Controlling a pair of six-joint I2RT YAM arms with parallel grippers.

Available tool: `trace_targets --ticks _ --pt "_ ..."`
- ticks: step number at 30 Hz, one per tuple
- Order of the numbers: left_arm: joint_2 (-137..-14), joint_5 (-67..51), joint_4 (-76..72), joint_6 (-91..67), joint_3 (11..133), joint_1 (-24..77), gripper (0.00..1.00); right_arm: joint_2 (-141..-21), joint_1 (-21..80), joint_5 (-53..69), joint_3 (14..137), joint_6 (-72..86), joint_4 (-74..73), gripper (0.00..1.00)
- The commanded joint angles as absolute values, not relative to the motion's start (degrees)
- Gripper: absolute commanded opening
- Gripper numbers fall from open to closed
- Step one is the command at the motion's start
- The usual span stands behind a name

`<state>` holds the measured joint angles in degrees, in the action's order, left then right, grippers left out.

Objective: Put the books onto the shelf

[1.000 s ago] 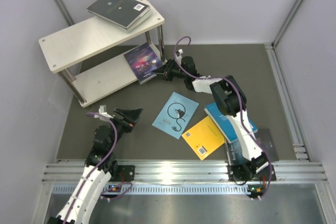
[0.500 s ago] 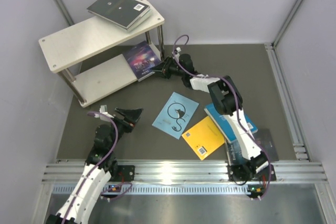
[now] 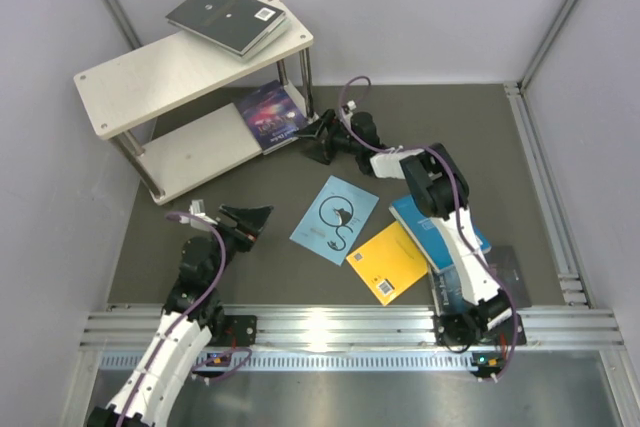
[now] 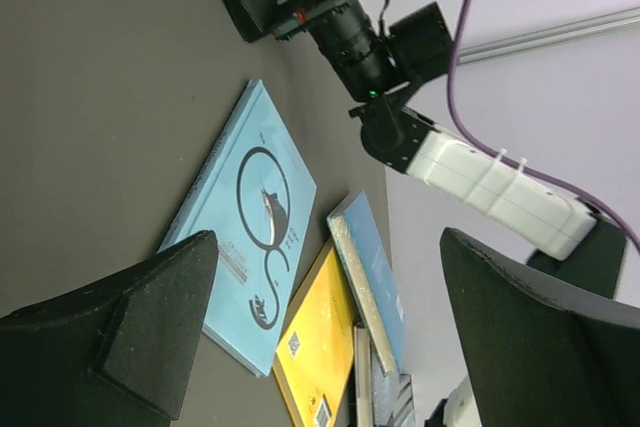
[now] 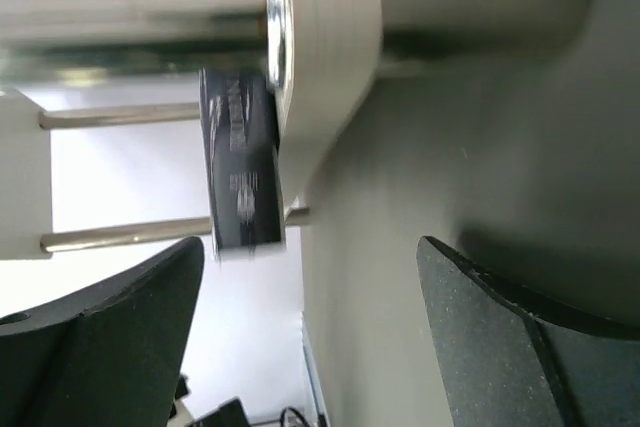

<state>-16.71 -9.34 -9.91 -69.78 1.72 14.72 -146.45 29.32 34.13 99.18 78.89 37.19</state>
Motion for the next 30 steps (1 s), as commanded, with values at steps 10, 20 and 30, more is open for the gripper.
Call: trace_targets --ticks 10,20,30 --pt "-32.84 -10.1 -13.09 -58.28 2.81 14.68 0.97 -118.78 22.68 34.46 72.7 55.75 26.57 0.88" --pt "-56.93 -14.67 -23.37 -50.54 11.24 14.68 0.98 -97.22 18.28 14.16 61.63 37.97 -8.95 0.88" --pt "-83.73 -26.44 -30.59 -44.75 27.4 14.68 0.97 -95.88 25.66 13.36 49.31 41.57 -8.35 0.87"
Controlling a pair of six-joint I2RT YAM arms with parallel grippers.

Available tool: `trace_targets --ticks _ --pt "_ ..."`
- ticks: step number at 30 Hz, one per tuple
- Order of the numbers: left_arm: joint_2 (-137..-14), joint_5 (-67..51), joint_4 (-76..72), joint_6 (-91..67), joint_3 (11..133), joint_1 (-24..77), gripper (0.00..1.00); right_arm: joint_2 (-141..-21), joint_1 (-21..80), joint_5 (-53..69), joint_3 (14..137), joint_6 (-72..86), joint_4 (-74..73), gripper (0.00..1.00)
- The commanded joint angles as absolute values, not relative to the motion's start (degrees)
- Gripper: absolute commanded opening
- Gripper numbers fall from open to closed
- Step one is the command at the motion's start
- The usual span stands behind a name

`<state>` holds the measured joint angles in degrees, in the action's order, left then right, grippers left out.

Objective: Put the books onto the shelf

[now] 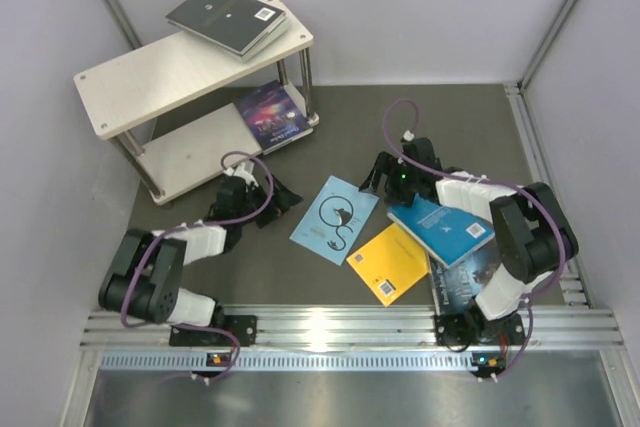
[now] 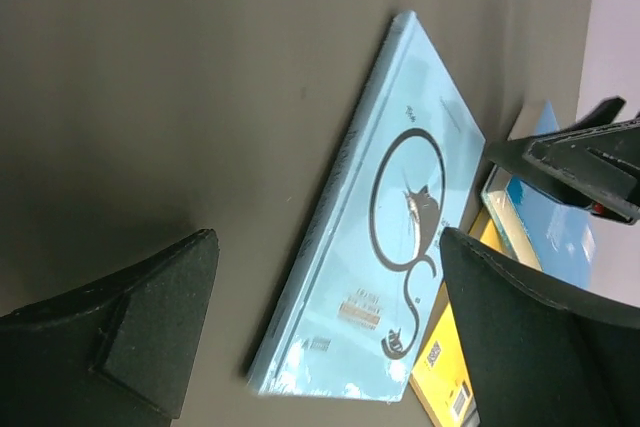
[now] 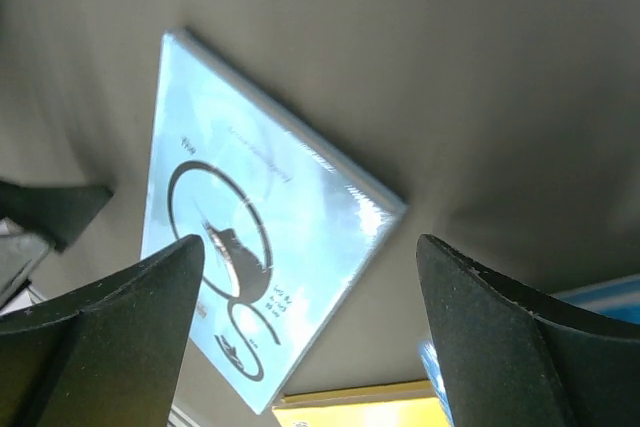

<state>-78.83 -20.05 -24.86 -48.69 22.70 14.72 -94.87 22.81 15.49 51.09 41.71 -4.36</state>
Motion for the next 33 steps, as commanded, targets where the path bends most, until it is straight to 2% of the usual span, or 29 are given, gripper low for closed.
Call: trace_targets --ticks 1,6,15,21,25,26,29,30,33 --pt "-85.41 -28.37 -30.67 -44.13 28.47 14.68 0.96 -96.32 26.19 13.27 48.96 41.75 -8.09 0.87" --pt "-93.94 -39.26 -30.24 -40.97 32.6 16.34 0.93 -100.19 28.99 12.84 50.09 42.36 -9.22 0.87" --pt "-100.1 -45.7 -37.43 -46.66 30.77 26.89 0.93 -101.6 33.92 12.3 48.0 42.98 -12.3 0.88" --pt "-107.74 -49.92 -66.23 -63.08 25.4 28.83 0.92 -102.47 35.68 13.35 42.37 45.08 -7.3 0.88" --pt "-113.54 -51.94 -76.27 -68.72 25.58 28.83 0.6 -103.62 36.3 14.15 41.13 46.06 -4.48 0.87" --pt "-114.86 -52.03 -80.03 -70.64 25.49 28.83 0.36 -103.1 36.21 13.8 41.05 45.97 -4.48 0.87" --pt "-115.05 -51.07 -82.53 -72.24 24.7 28.74 0.05 -101.35 36.04 11.78 41.13 44.91 -5.71 0.87" --pt "-114.61 -50.72 -80.96 -71.81 24.61 28.74 0.0 -100.99 35.86 11.34 41.31 44.65 -6.06 0.87" --pt "-110.84 -48.35 -74.66 -68.65 23.82 28.74 0.0 -98.98 35.33 10.2 41.92 43.6 -7.55 0.87"
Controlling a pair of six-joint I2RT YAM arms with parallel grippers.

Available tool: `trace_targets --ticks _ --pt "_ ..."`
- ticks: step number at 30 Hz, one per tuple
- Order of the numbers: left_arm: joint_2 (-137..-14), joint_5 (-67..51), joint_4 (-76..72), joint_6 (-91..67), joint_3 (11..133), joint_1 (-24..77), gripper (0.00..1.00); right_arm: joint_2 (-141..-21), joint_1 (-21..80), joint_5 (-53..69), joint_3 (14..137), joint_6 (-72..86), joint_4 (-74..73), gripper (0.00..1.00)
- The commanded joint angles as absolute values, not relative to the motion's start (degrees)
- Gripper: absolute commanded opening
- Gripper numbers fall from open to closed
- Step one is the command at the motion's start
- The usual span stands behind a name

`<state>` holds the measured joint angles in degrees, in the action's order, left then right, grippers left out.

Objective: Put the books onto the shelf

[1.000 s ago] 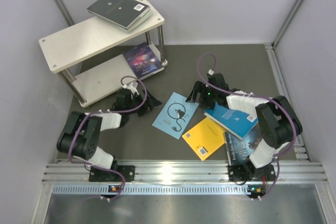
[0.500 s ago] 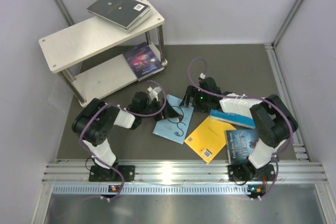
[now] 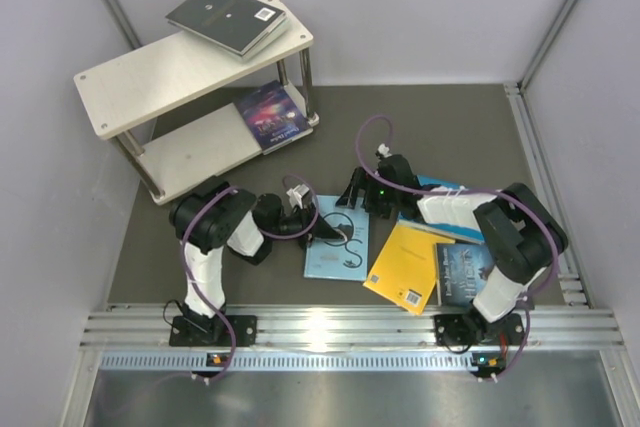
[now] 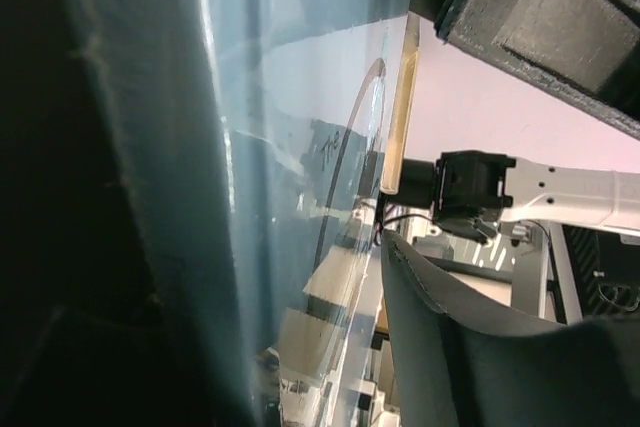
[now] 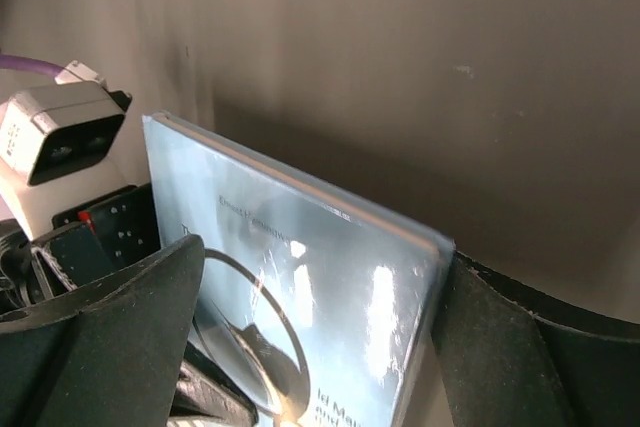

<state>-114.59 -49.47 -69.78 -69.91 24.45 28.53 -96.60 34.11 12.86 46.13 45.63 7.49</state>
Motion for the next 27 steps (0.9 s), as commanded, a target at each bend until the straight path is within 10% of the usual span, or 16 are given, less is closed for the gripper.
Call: trace_targets --ticks 1,14,27 --pt "-109.53 -47.73 -72.71 -67.6 23.64 28.74 0.0 -98.27 35.16 9.24 42.18 43.07 -8.6 0.87" --pt "-71.73 -28.49 -22.78 -50.1 29.61 28.04 0.0 -77.89 34.28 7.72 39.38 43.06 -8.27 0.91" --pt "-69.79 -32.17 -36.46 -61.34 26.37 21.54 0.0 -80.5 35.51 35.23 29.8 61.51 33.16 0.93"
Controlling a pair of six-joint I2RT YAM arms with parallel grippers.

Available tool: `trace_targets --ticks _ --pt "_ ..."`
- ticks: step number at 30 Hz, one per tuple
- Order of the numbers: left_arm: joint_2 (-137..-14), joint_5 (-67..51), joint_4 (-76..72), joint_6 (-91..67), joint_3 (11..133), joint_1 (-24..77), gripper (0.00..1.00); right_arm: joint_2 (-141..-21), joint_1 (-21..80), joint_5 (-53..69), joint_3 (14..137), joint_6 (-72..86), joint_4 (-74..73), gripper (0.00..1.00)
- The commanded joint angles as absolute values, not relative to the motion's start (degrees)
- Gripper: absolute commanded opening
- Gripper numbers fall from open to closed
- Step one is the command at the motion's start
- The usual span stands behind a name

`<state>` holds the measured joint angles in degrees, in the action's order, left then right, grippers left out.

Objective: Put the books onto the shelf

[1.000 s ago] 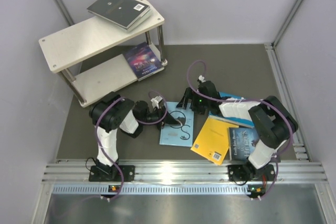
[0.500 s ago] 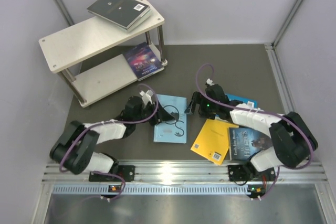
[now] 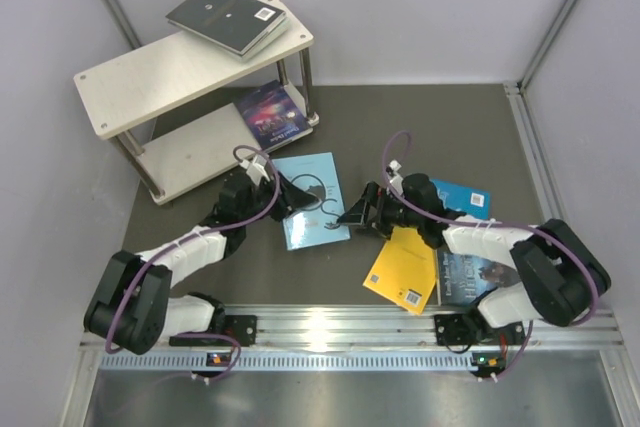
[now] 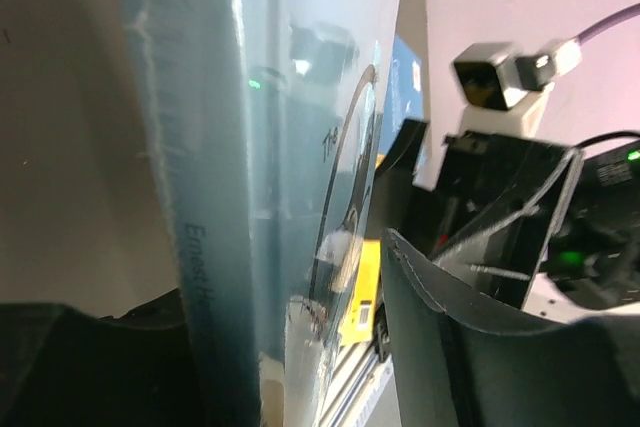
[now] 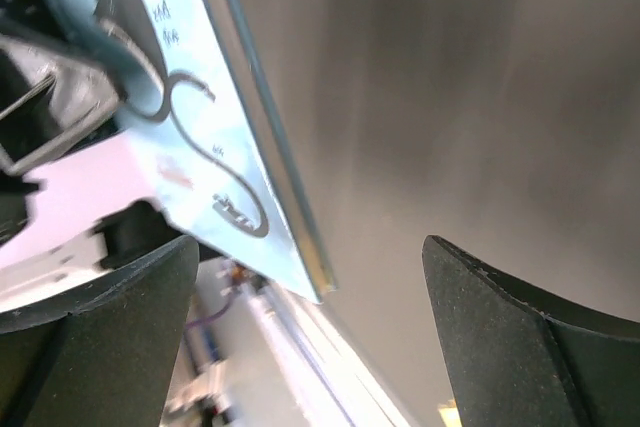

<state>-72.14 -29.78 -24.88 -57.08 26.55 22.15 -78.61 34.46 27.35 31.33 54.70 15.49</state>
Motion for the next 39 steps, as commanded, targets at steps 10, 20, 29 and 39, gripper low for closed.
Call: trace_targets --ticks 10,20,29,39 --pt "-69.7 -33.31 -47.11 -69.34 23.29 20.39 0.0 -86.75 37.97 37.71 26.19 74.88 58.52 0.84" --pt "-68.91 -31.91 -47.73 -69.52 20.66 20.3 0.0 -92.98 39.37 35.86 28.92 80.23 70.81 0.24" --pt "-65.14 -30.42 -35.17 -63.2 21.97 20.3 0.44 -89.39 38.06 35.07 27.68 77.71 66.48 0.0" --pt "-47.14 -20.31 -10.31 -53.01 21.79 20.13 0.85 -85.95 34.37 36.99 39.1 66.98 45.98 0.0"
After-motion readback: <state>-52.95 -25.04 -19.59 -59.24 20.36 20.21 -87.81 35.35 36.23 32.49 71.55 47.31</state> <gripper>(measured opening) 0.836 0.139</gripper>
